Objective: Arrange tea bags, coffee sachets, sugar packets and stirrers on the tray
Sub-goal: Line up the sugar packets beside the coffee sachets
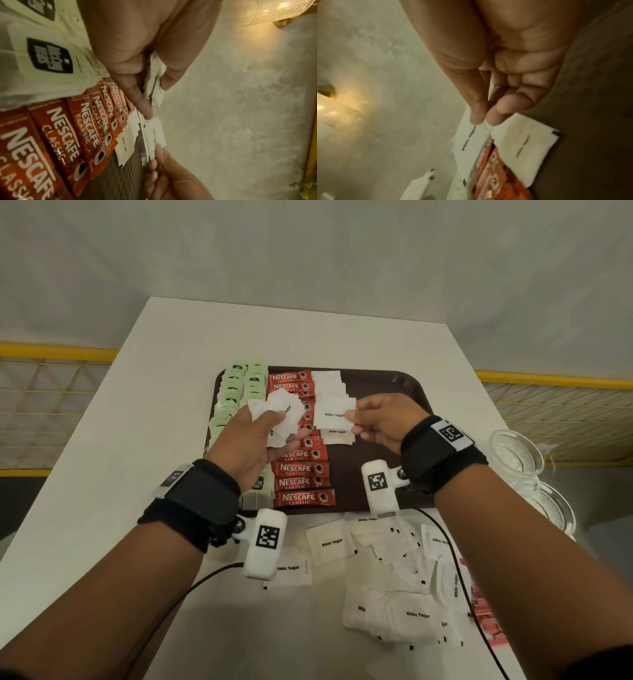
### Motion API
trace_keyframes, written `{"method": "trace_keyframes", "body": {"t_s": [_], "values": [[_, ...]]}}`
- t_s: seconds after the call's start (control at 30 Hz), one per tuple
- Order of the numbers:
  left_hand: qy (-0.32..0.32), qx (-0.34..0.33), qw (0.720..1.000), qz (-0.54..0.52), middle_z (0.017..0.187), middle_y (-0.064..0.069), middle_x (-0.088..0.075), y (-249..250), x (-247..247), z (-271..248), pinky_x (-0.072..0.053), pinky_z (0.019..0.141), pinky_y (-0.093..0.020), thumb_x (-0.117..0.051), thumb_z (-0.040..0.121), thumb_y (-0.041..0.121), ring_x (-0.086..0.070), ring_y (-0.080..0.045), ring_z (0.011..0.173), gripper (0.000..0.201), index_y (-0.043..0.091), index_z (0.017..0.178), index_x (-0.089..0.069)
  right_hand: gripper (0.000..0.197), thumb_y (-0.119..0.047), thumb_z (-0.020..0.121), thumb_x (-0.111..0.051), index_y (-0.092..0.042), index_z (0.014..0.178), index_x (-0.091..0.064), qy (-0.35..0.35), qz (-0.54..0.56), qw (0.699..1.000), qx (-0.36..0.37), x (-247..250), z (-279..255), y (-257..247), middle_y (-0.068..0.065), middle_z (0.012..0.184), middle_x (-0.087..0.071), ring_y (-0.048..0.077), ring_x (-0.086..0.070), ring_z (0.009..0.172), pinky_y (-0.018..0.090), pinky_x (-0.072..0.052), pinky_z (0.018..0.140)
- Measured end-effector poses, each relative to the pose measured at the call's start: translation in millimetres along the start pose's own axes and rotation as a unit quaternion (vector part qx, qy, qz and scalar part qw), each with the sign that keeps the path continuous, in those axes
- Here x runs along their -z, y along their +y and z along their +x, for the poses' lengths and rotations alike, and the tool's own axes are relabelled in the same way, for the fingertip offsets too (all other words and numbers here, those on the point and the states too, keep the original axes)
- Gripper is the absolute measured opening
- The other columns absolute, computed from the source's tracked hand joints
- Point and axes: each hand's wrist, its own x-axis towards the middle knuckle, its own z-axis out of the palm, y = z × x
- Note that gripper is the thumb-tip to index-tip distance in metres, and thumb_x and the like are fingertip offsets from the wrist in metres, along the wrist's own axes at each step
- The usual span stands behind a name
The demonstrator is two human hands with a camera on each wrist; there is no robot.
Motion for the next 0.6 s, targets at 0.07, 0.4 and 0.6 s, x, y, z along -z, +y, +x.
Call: {"method": "trace_keyframes", "body": {"t_s": [0.07, 0.4, 0.6], "values": [[0.0, -0.003, 1.0, -0.005, 0.126, -0.013, -0.063, 0.2, 4.0, -1.9, -0.061, 0.078, -0.032, -0.051, 0.101, 0.011, -0.072, -0.03, 0.099, 0.038, 0.016, 0.137, -0.044, 0.028, -0.004, 0.083, -0.072, -0.001, 0.11, -0.063, 0.02, -0.019, 0.999, -0.028, 6.8, 4.1, 8.0, 0.01, 0.077, -0.067, 0.011, -0.059, 0.058, 0.02, -0.052, 0.055], [0.004, 0.01, 1.0, -0.025, 0.129, -0.017, -0.061, 1.2, 3.7, -5.6, -0.062, 0.077, -0.034, -0.052, 0.099, 0.015, -0.072, -0.035, 0.098, 0.041, 0.016, 0.139, -0.042, 0.022, -0.011, 0.089, -0.068, -0.006, 0.109, -0.061, 0.048, -0.139, 0.983, -0.112, -2.8, 18.3, 19.8, 0.011, 0.086, -0.066, 0.012, -0.057, 0.062, 0.024, -0.051, 0.063], [0.002, 0.021, 0.999, -0.028, 0.128, -0.018, -0.062, -0.3, 9.7, -7.8, -0.059, 0.082, -0.036, -0.048, 0.1, 0.015, -0.071, -0.036, 0.1, 0.039, 0.016, 0.138, -0.042, 0.023, -0.013, 0.09, -0.067, -0.007, 0.111, -0.062, 0.056, -0.149, 0.98, -0.118, -0.1, 22.0, 21.1, 0.011, 0.092, -0.067, 0.012, -0.055, 0.065, 0.026, -0.051, 0.068]]}}
